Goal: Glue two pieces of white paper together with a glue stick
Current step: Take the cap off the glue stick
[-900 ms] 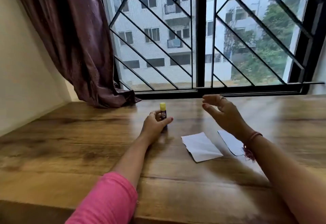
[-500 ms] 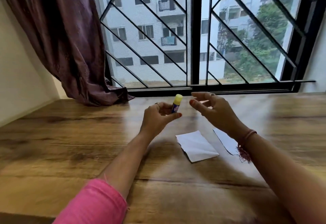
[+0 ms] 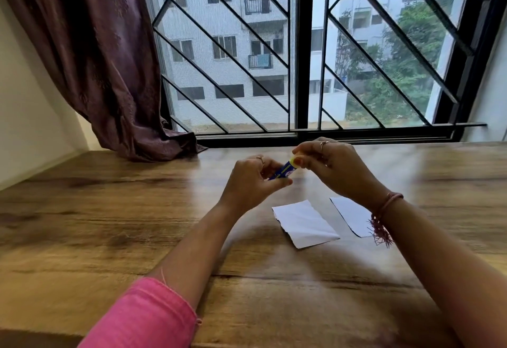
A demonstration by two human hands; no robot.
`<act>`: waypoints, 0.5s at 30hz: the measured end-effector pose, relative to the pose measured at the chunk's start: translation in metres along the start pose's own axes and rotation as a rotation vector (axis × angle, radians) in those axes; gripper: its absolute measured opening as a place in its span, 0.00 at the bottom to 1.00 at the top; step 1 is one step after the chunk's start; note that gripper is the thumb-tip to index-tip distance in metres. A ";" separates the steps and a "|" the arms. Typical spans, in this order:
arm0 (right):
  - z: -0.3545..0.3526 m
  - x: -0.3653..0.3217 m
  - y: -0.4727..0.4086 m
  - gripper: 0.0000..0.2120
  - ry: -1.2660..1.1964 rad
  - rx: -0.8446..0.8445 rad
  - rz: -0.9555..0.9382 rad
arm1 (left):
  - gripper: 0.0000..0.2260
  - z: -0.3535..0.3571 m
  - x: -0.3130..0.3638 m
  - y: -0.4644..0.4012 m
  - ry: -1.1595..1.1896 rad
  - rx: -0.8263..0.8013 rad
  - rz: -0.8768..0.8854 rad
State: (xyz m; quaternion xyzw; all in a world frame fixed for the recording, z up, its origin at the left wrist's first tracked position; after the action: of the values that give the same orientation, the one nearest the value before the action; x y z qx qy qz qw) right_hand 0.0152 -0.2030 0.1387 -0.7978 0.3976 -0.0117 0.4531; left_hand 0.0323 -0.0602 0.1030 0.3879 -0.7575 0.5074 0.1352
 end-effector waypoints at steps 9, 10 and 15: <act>0.002 0.005 -0.002 0.14 -0.038 -0.093 0.047 | 0.13 -0.005 0.011 0.001 -0.036 0.021 0.090; 0.006 0.009 -0.001 0.17 -0.069 -0.123 0.097 | 0.13 -0.007 0.014 0.001 -0.060 0.042 0.117; 0.007 0.014 0.001 0.10 -0.040 -0.096 0.159 | 0.13 -0.009 0.023 0.000 -0.096 0.061 0.162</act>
State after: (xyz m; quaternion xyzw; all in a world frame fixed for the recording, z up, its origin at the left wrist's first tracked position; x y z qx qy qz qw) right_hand 0.0273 -0.2072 0.1291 -0.7847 0.4505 0.0595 0.4216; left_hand 0.0156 -0.0631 0.1206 0.3530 -0.7762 0.5205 0.0453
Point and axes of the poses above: each hand's wrist, its own y-axis away from the middle knuckle, its own z-axis out of the palm, x = y × z, the point moved 10 cm from there along -y, towards the middle knuckle, and after that the axes turned 8 degrees about y, right-handed, at the moved point
